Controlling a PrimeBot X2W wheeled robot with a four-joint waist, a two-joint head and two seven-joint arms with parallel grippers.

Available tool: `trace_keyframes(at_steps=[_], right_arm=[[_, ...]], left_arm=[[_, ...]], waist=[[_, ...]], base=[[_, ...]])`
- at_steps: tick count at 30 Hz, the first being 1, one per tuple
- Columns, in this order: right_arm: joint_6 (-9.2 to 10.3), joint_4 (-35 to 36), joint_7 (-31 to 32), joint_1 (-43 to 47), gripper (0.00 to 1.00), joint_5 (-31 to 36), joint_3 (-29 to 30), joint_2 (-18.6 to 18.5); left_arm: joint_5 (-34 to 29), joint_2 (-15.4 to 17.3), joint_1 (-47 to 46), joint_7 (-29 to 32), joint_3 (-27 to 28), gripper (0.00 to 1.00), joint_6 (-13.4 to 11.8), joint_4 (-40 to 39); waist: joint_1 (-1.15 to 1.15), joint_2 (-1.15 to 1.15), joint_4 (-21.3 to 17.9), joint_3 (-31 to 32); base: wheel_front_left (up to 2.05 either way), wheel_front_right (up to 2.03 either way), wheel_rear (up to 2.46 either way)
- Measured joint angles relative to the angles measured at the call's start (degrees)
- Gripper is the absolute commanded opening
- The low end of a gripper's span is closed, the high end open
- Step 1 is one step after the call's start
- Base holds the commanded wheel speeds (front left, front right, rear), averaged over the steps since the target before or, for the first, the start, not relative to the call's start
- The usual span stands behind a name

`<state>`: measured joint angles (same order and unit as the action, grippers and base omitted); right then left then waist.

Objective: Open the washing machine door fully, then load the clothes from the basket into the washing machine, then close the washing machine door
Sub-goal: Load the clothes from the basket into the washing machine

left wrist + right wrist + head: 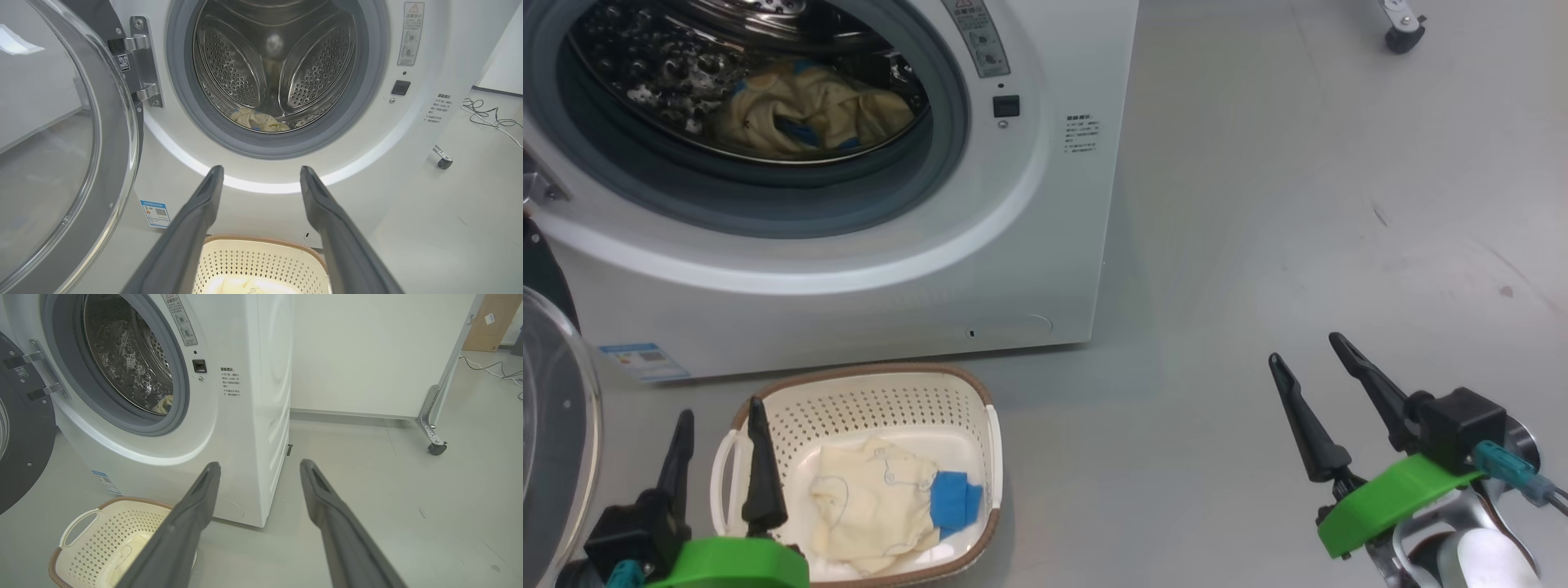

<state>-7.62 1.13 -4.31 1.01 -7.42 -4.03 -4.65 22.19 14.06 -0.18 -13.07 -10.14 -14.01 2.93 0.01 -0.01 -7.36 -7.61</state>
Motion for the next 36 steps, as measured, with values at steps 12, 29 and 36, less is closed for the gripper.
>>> trace_keyframes(at_steps=[12,29,36], right_arm=[[0.00,1.6,1.3,1.3,1.00,0.5,0.0,-0.2],[0.00,1.7,1.3,2.5,1.00,0.5,0.1,-0.2],[0.00,1.7,1.3,2.5,1.00,0.5,0.1,-0.2]], left_arm=[[0.0,-0.7,3.2,0.1,-1.3,1.00,-0.1,-1.4],[0.0,-0.3,4.2,0.6,-1.5,1.00,-0.1,-2.7],[0.0,-0.2,4.2,0.7,-1.7,1.00,-0.1,-2.9]], waist=[[0.00,0.00,1.8,2.3],[-0.01,0.00,1.3,2.8],[-0.01,0.00,1.4,2.8]], base=[[0.00,0.00,0.00],[0.00,0.00,0.00],[0.00,0.00,0.00]])
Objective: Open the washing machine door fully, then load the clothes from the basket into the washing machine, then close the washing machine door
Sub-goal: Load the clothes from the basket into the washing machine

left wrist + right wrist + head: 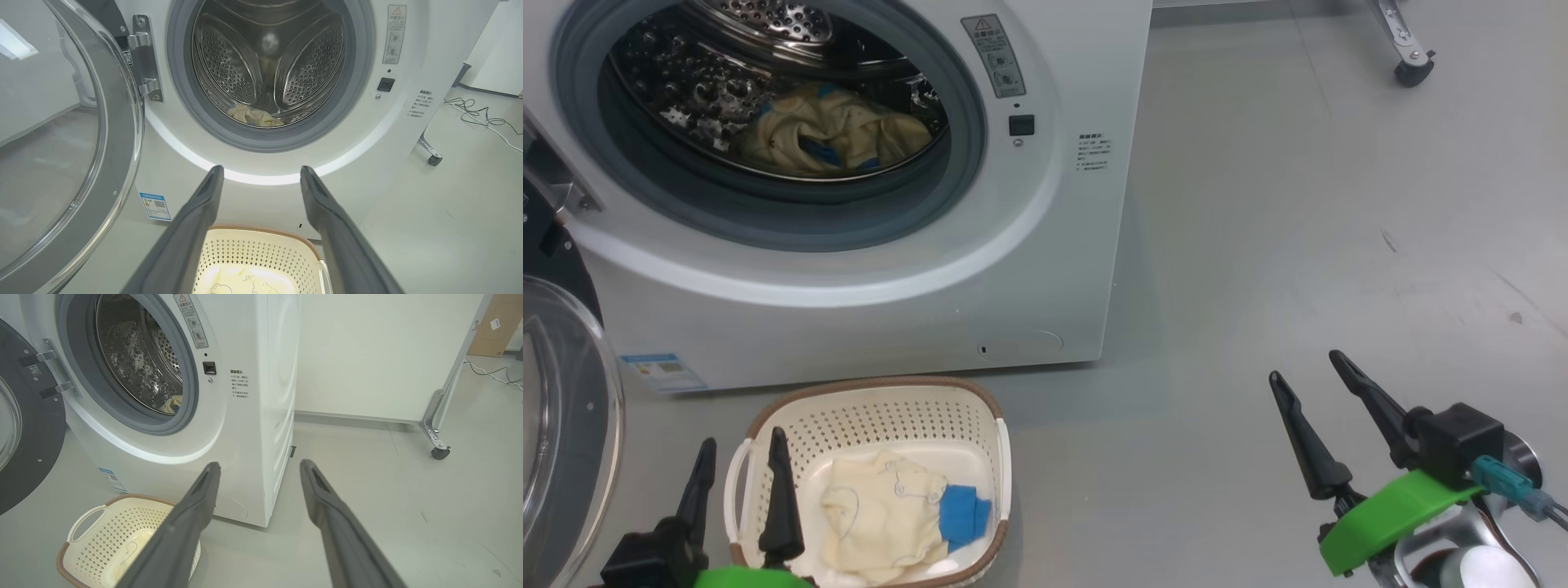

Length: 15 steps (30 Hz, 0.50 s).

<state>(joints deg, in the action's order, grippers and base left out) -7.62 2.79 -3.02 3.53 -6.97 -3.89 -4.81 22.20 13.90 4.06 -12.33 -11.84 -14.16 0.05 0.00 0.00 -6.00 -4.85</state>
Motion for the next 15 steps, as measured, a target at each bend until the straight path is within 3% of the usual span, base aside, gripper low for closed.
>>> trace_keyframes(at_steps=[15], right_arm=[[0.00,0.1,-0.1,-0.3,1.00,0.0,0.0,0.0]], left_arm=[[0.1,0.5,-1.7,1.1,-1.7,1.00,0.0,3.2]], waist=[[0.00,0.00,0.7,-2.6]], base=[[0.00,0.00,0.00]])
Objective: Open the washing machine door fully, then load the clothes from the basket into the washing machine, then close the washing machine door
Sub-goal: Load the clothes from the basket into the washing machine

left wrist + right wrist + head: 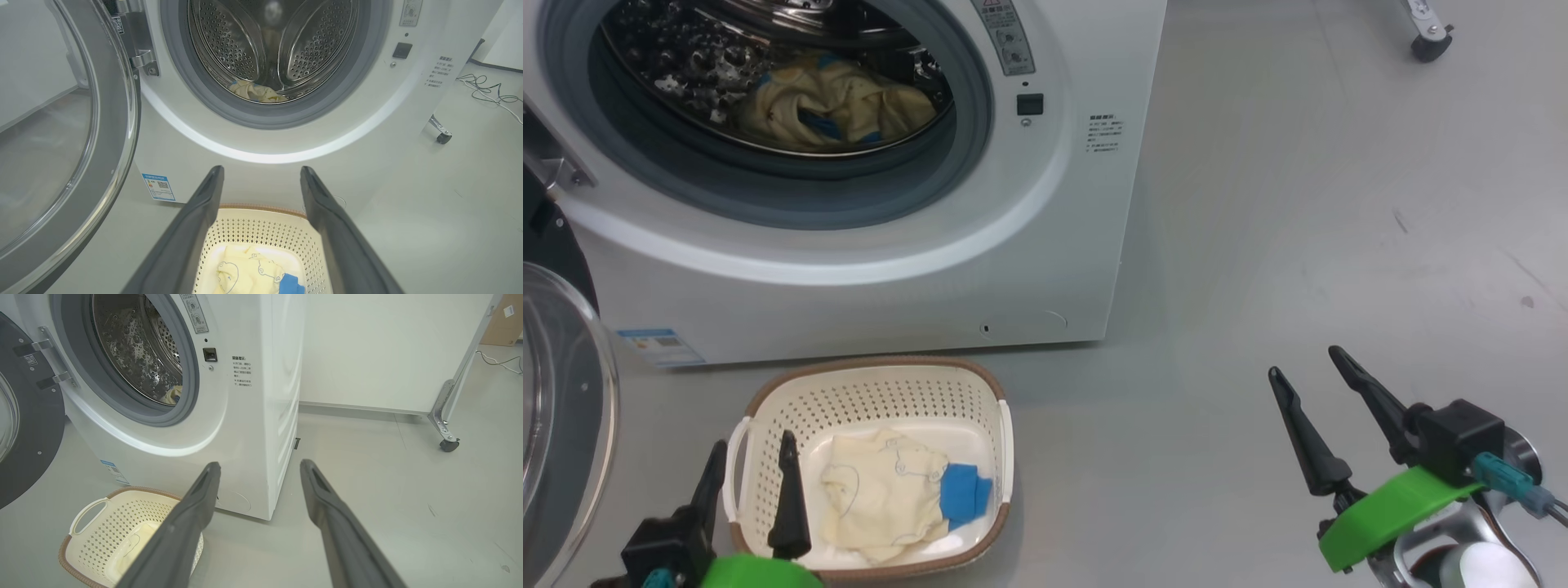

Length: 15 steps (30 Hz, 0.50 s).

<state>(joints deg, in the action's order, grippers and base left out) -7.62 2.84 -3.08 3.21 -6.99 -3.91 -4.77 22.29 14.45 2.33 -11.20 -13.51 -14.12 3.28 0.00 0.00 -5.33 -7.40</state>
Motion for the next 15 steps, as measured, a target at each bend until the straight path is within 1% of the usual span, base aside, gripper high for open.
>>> trace_keyframes(at_steps=[3,5,9,15], right_arm=[[0.00,0.3,0.0,-0.1,1.00,0.0,-0.1,0.0],[0.00,0.4,0.0,-0.3,1.00,0.0,-0.1,0.0],[0.00,1.1,-0.2,-1.9,1.00,-0.1,-0.2,-0.2],[0.00,1.8,-0.9,-5.6,1.00,-0.6,-0.6,-0.9]], left_arm=[[1.2,-0.5,-2.4,1.1,-0.6,1.00,0.2,3.3],[3.3,-1.4,-4.1,3.1,-1.6,1.00,0.5,6.2],[5.1,-2.3,-7.6,4.7,-2.3,1.00,3.1,12.6],[6.8,-3.9,-16.9,7.1,-3.7,1.00,6.8,24.6]], waist=[[0.00,0.00,0.0,-1.2],[0.00,0.00,0.0,-2.3],[-0.01,0.00,-0.1,-5.0],[-0.01,0.00,-0.5,-10.4]], base=[[0.00,0.00,0.00],[0.00,0.00,0.00],[0.00,0.00,0.00],[0.00,0.00,0.00]])
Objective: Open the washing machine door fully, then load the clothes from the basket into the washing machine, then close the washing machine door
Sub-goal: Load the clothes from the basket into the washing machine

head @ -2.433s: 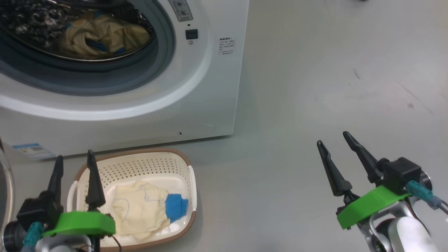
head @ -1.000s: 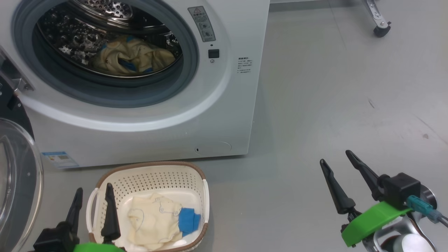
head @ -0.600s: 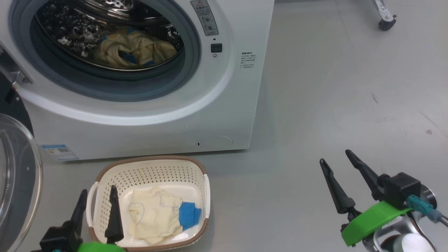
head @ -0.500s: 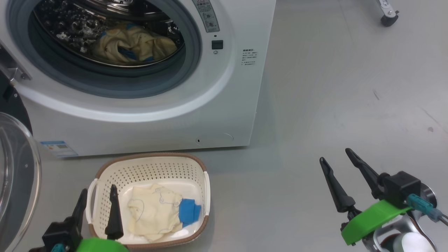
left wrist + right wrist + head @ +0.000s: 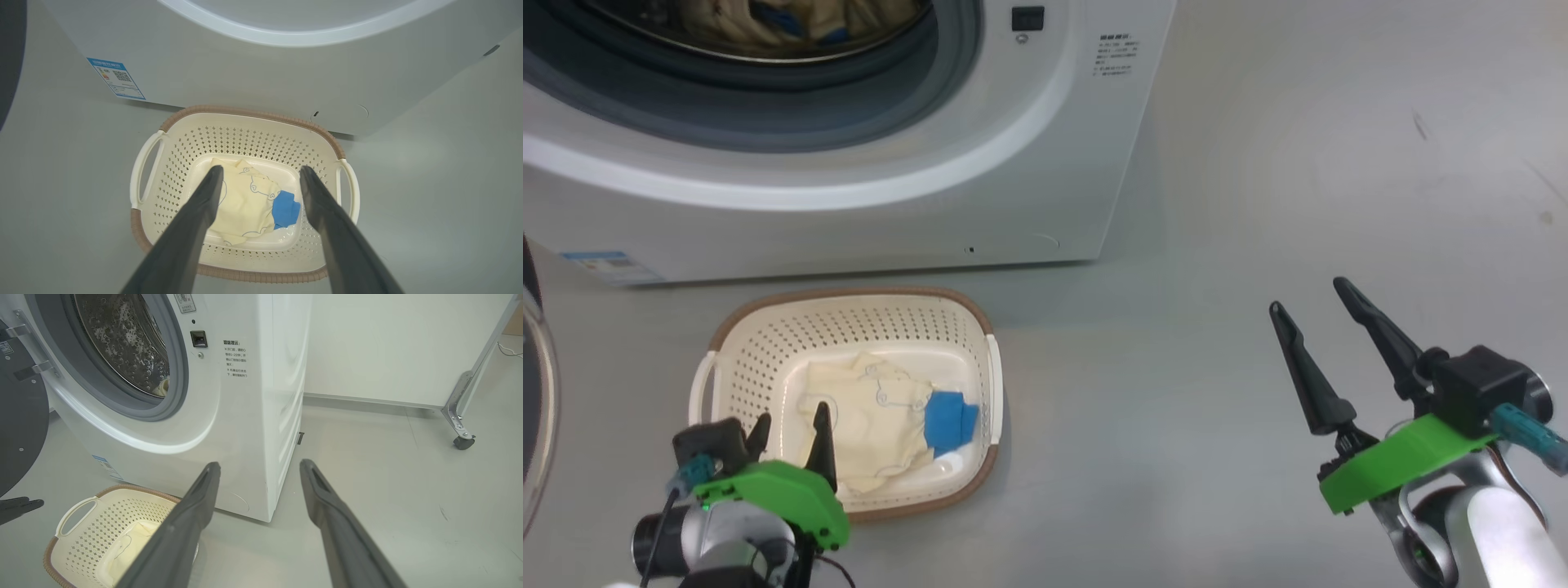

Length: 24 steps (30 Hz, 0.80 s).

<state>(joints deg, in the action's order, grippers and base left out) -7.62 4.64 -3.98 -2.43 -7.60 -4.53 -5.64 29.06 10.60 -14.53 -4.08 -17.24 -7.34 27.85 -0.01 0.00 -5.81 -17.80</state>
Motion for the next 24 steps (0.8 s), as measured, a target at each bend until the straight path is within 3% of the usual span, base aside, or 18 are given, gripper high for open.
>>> trace_keyframes(at_steps=[16,24], right_arm=[[0.00,1.6,-2.9,-9.7,1.00,-1.1,-1.0,-0.9],[0.00,3.6,-3.6,-11.2,1.00,-1.4,-0.4,-1.0]], left_arm=[[3.8,-4.0,-26.6,4.2,-0.7,1.00,9.1,31.8],[5.0,-3.5,-36.0,8.3,0.1,1.00,11.9,40.5]], waist=[[-0.01,0.00,-2.8,-17.8],[0.00,0.00,-4.7,-26.2]], base=[[0.00,0.00,0.00],[0.00,0.00,0.00]])
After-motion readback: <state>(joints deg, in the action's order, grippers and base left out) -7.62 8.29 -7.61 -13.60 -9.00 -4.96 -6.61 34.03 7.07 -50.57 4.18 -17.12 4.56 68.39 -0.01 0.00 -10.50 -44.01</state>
